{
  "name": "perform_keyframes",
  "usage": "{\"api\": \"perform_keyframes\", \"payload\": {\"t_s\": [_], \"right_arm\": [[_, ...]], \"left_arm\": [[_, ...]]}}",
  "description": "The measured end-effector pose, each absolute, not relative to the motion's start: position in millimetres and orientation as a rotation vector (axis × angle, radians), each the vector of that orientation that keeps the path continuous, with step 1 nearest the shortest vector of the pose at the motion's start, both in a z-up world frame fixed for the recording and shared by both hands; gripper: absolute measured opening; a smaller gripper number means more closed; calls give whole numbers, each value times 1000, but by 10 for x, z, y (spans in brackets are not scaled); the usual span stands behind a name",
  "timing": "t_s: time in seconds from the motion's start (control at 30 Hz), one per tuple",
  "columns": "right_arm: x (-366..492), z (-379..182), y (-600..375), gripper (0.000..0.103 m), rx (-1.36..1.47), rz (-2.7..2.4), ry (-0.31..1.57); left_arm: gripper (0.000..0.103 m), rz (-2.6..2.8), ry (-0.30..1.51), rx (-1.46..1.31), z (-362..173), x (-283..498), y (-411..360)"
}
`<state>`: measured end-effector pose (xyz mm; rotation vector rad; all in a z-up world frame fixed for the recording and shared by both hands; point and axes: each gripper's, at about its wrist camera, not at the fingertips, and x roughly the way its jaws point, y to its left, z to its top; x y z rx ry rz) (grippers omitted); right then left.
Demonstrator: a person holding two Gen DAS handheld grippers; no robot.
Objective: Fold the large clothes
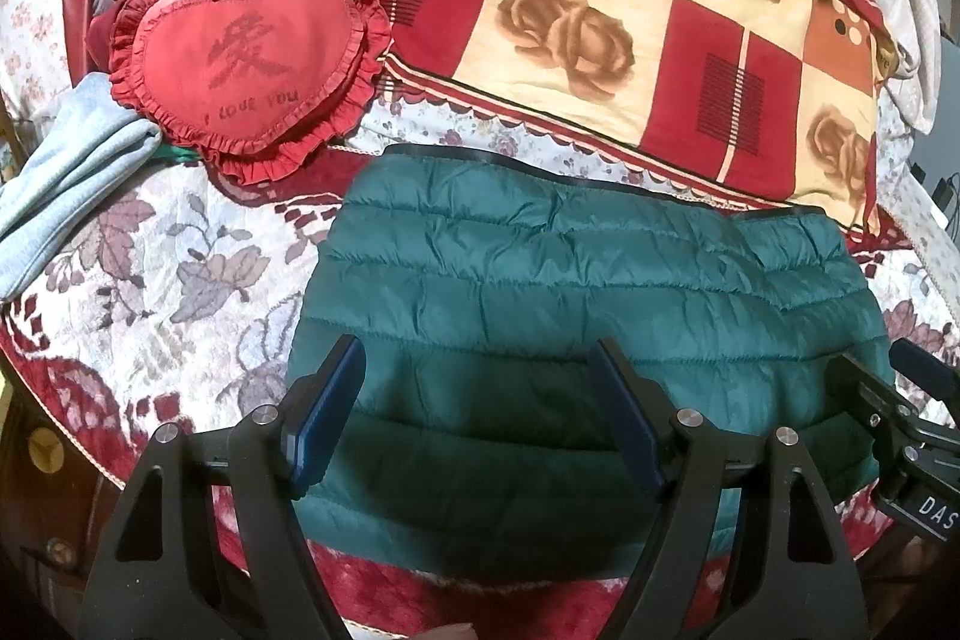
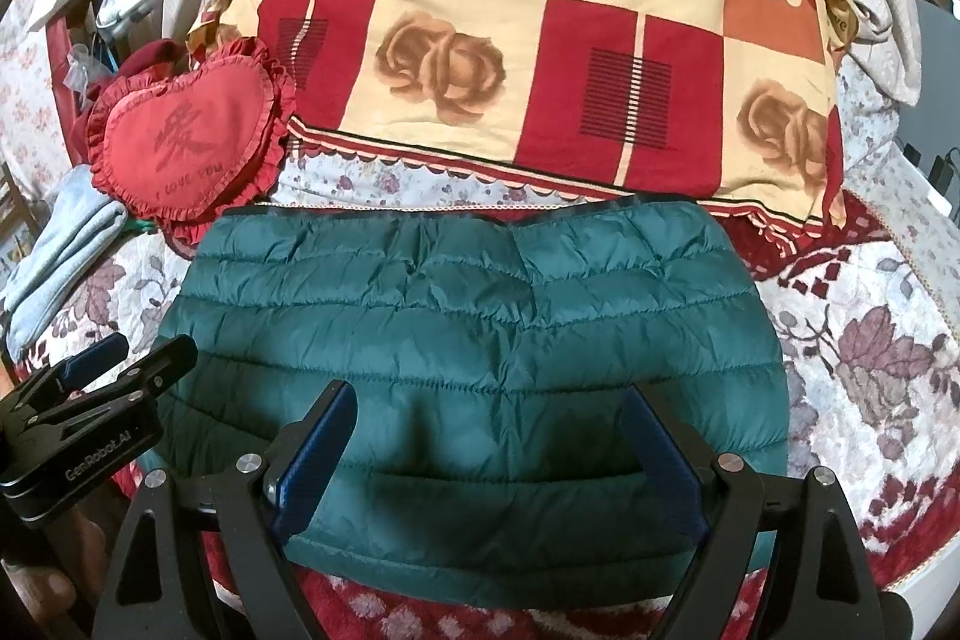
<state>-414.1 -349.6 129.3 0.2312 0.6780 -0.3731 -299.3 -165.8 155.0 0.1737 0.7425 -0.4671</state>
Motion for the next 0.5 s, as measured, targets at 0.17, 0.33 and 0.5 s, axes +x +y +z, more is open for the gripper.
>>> {"api": "perform_keyframes", "payload": {"t_s": [0.17, 0.33, 0.5], "right_arm": [[-4142, 1295, -3503, 88, 235, -372, 679], [-4147, 1293, -3509, 88, 237, -375, 677], [-4151, 1295, -3517, 88, 242, -377, 680]], "left_arm": [[77, -472, 734, 177, 1529, -2992, -1645], [77, -472, 717, 190, 1523, -3000, -1642], [77, -478, 681, 212, 1543, -3053, -1664]]}}
